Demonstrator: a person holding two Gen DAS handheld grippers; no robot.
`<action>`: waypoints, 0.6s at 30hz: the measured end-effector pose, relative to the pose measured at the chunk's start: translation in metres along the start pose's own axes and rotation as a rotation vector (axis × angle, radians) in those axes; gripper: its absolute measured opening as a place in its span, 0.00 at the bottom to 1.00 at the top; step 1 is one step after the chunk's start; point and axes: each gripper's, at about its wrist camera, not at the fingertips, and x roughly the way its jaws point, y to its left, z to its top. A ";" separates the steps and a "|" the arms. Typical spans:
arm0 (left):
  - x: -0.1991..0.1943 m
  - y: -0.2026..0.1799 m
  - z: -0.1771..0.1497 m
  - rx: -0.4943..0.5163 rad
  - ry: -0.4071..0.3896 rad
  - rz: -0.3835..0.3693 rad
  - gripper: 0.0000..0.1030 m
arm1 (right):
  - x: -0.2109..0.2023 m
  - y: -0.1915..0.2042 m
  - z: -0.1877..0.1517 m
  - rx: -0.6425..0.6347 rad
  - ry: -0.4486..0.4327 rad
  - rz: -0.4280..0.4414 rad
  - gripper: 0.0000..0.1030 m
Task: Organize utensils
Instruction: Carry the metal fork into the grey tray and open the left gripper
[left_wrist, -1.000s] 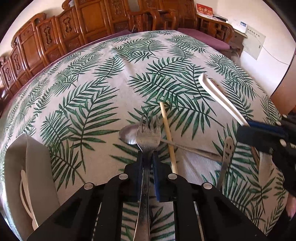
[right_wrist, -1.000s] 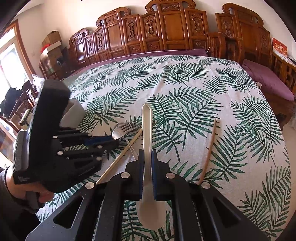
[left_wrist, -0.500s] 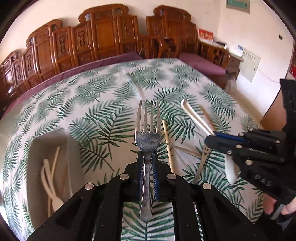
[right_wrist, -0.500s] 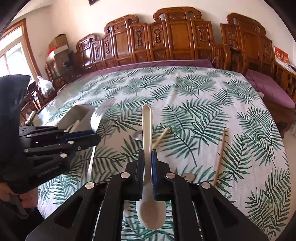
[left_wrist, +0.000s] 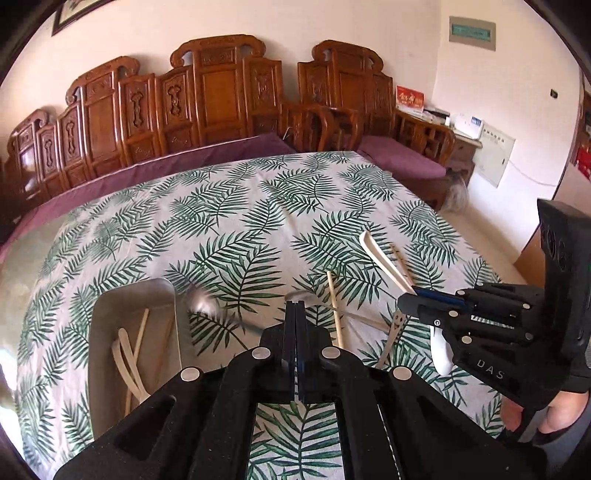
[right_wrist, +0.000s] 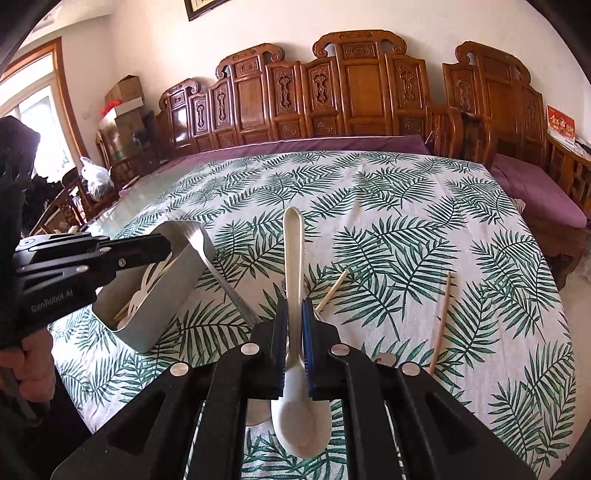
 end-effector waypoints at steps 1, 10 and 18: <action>0.003 0.003 -0.001 -0.007 0.011 0.002 0.00 | 0.000 -0.003 -0.001 0.004 -0.001 -0.001 0.09; 0.021 0.035 -0.001 -0.083 0.095 0.015 0.00 | 0.003 -0.023 -0.001 0.036 -0.002 -0.012 0.09; 0.095 0.025 0.027 -0.070 0.176 0.093 0.23 | 0.006 -0.032 0.002 0.030 -0.009 -0.025 0.09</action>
